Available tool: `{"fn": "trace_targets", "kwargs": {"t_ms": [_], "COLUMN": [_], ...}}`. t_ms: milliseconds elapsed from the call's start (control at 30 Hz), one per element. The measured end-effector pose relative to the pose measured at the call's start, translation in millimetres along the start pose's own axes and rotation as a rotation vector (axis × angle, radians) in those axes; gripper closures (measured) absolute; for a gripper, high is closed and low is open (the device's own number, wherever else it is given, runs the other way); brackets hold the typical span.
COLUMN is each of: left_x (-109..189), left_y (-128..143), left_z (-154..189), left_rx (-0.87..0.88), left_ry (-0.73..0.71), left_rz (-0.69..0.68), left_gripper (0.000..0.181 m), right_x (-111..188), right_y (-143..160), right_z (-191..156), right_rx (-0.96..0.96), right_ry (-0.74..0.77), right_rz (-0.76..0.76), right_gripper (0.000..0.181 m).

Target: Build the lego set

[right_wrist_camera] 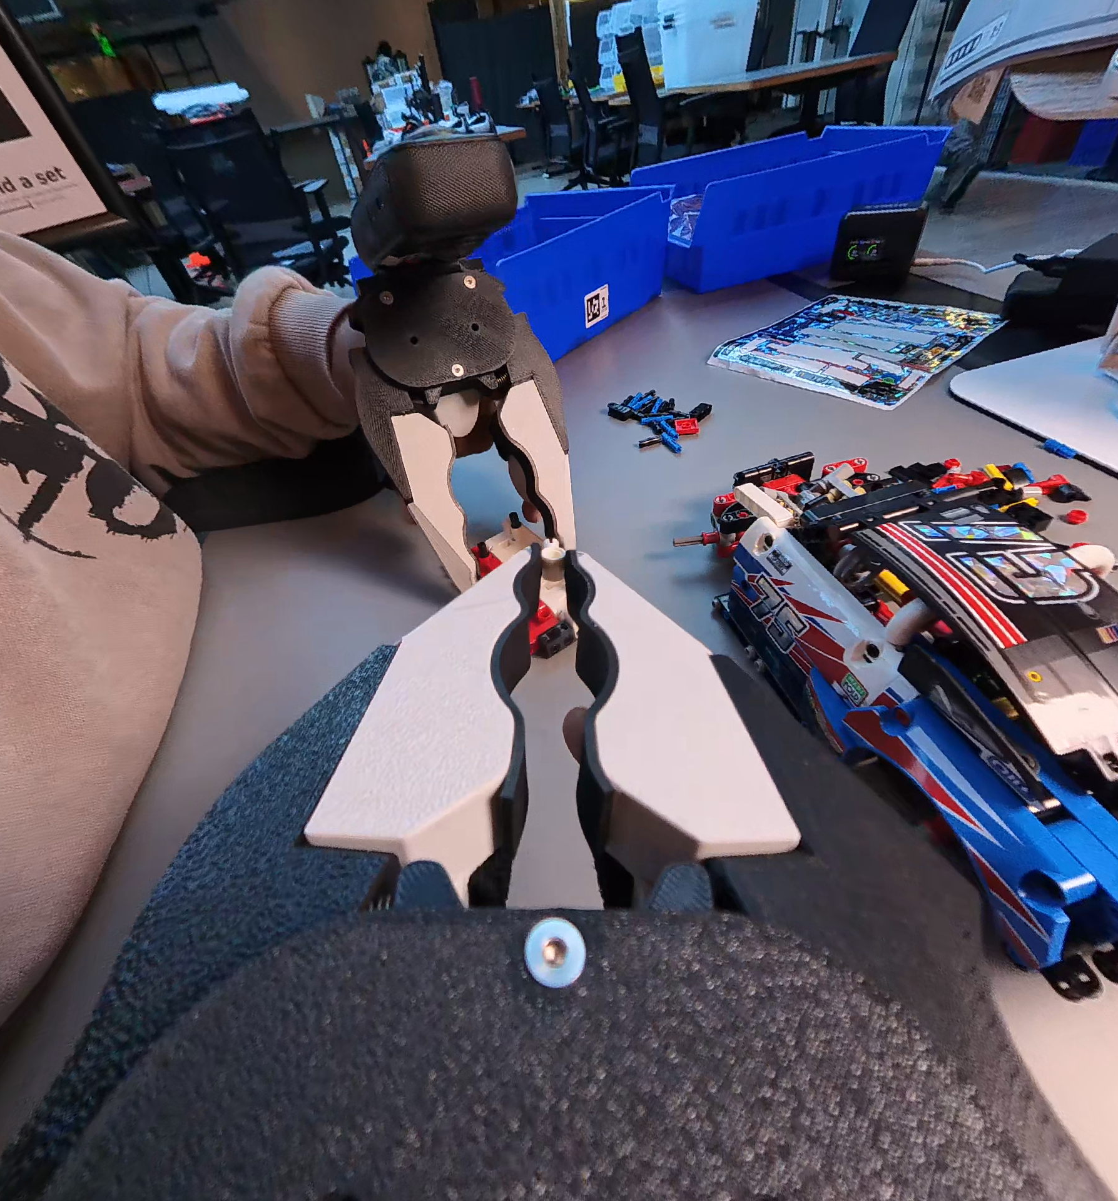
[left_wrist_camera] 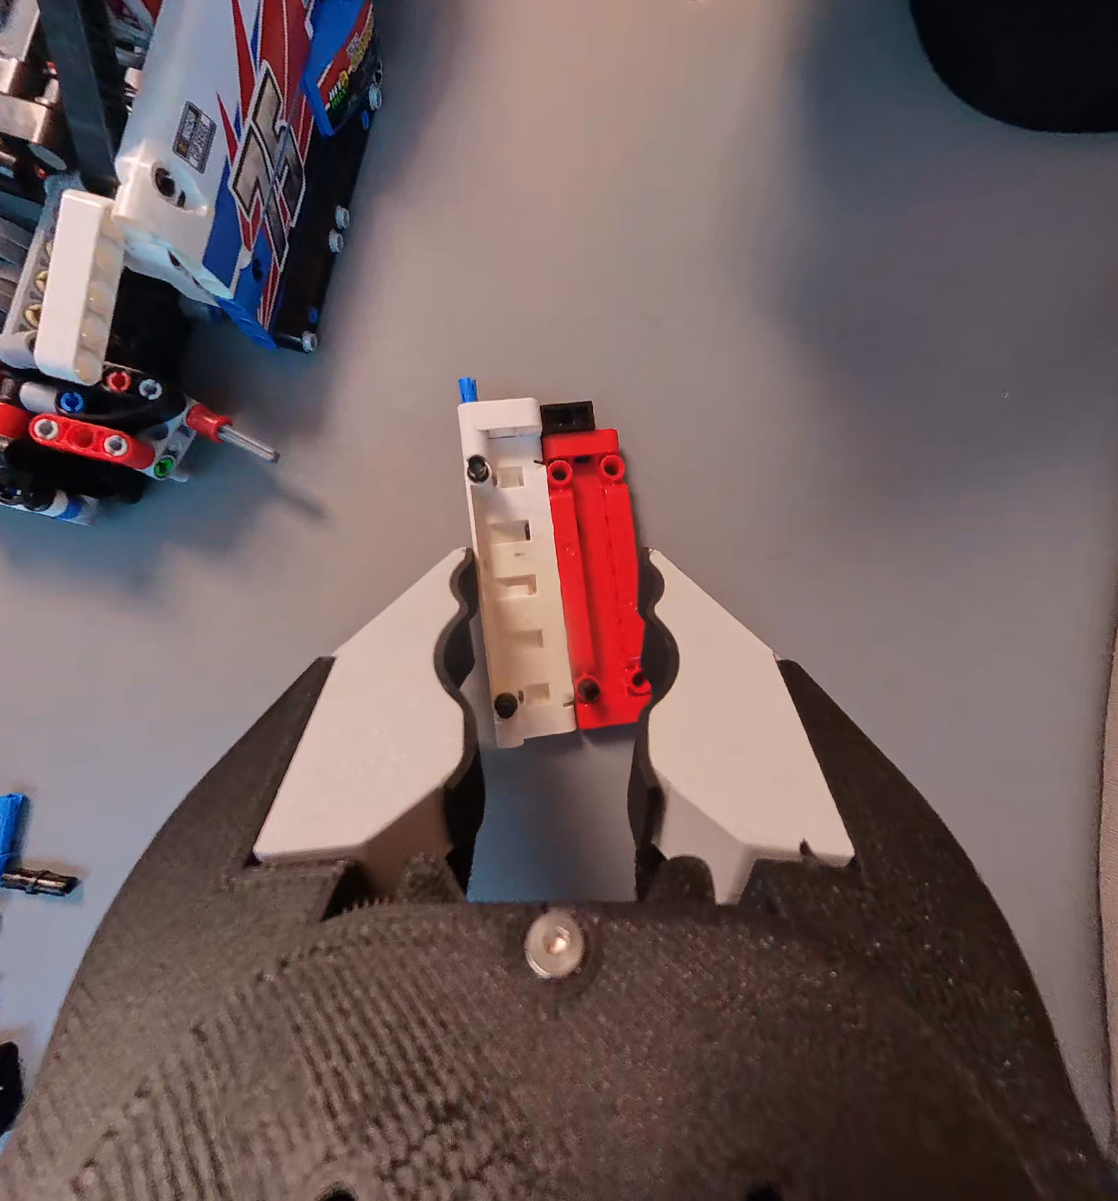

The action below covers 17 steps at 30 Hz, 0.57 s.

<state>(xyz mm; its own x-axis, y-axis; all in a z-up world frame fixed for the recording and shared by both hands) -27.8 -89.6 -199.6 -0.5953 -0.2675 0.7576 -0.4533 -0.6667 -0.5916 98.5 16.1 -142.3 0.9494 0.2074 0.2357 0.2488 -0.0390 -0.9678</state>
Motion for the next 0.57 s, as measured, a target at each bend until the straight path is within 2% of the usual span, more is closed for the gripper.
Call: {"fn": "trace_targets", "kwargs": {"t_ms": [200,333,467,567], "left_x": [0,0,2,8], "left_y": [-1,-1,-3,-6], "left_z": [0,-2,-7,-14], "left_rx": [-0.081,-0.044,0.015,0.025], "left_ry": [-0.085,-0.057,-0.013,-0.053], "left_rz": [0.033,0.043,0.12,0.163], "left_gripper": [0.134,0.134,0.134,0.134], "right_x": [-3,-8,-21,-29], "right_y": [5,11,20,26], "right_z": [-3,-7,-22,-29], "right_rx": [0.008,0.026,0.059,0.06], "right_ry": [0.006,0.004,-0.021,-0.025], "right_rz": [-0.035,-0.09,-0.187,-0.235], "right_gripper": [0.177,0.177,0.177,0.177]}}
Point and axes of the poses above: each gripper's, where its closed fingertips meet, x back along the fingers, y out of its underside, z = x × y across the jaws, the point moved 6 cm from there along x, back along the fingers, and after that the axes turned 14 degrees about y, right-handed, at the moved point
